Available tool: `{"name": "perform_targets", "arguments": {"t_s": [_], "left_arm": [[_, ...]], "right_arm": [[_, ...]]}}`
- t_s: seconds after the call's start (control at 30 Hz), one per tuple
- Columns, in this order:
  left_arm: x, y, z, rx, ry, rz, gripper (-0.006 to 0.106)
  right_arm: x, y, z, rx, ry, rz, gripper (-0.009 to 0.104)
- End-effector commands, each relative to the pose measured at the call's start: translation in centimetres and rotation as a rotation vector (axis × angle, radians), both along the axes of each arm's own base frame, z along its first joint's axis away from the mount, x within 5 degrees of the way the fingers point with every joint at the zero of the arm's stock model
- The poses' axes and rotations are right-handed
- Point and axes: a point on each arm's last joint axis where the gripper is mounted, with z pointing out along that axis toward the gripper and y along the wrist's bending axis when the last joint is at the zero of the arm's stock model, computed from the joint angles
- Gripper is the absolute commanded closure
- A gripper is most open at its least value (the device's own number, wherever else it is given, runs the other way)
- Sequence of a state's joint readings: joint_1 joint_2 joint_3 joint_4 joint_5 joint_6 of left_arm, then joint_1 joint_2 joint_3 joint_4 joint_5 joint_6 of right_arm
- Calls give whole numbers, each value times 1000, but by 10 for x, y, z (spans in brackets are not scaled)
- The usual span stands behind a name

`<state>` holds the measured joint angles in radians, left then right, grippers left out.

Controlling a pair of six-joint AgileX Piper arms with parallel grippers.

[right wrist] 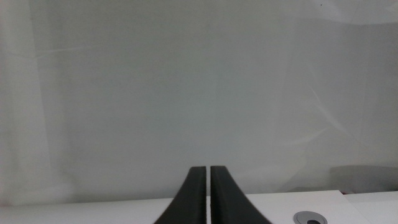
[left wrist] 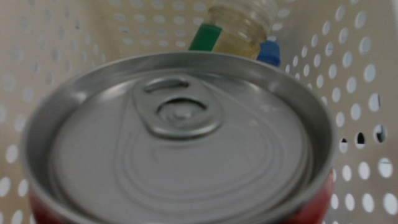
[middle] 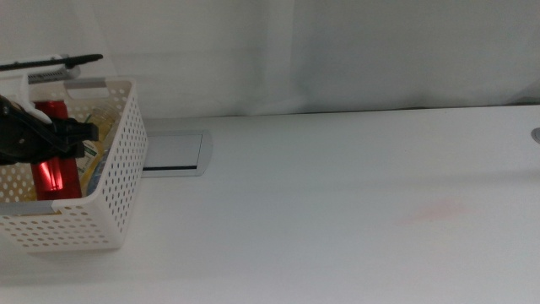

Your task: Use arms to grab the bottles and put them into the dustbin to the left of the table.

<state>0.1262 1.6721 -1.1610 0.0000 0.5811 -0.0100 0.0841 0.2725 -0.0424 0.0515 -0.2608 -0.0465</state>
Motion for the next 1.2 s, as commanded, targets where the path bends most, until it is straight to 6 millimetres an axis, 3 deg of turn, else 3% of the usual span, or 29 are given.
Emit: {"name": "perform_targets", "arguments": {"t_s": [0.0,0.1,0.2,0.3,0.43,0.47,0.6,0.67,0.8,0.93,1.03,1.1,1.17], "left_arm": [[6,1,4,-11,-53,16,103],[7,1,2,-11,-56,16,100],[9,1,3,-6,-74,12,88],[9,1,3,-5,-83,13,63],[9,1,4,-5,-85,13,12],[10,1,4,-9,-89,17,8],[10,1,11,-6,-114,17,8],[9,1,25,-2,-143,16,8],[-3,0,67,35,-249,-14,8],[-34,-5,118,72,-389,-34,14],[-66,-9,152,84,-483,-33,30],[-90,-12,174,94,-549,-32,50],[-116,-15,194,102,-613,-31,81]], "right_arm": [[-1,0,-1,-8,-3,-5,98],[-1,0,-1,-8,-3,-5,98],[-1,0,-1,-8,-3,-5,98],[-1,0,-1,-8,-3,-5,98],[-1,0,-1,-8,-3,-5,98],[-1,0,-1,-8,-3,-5,98],[-1,0,-1,-8,-3,-5,98],[-1,0,-1,-8,-3,-5,98],[-1,0,-1,-8,-3,-5,98],[-1,0,-1,-8,-3,-5,98],[-1,0,-1,-8,-3,-5,98],[-1,0,-1,-8,-3,-5,98],[-1,0,-1,-8,-3,-5,98]]}}
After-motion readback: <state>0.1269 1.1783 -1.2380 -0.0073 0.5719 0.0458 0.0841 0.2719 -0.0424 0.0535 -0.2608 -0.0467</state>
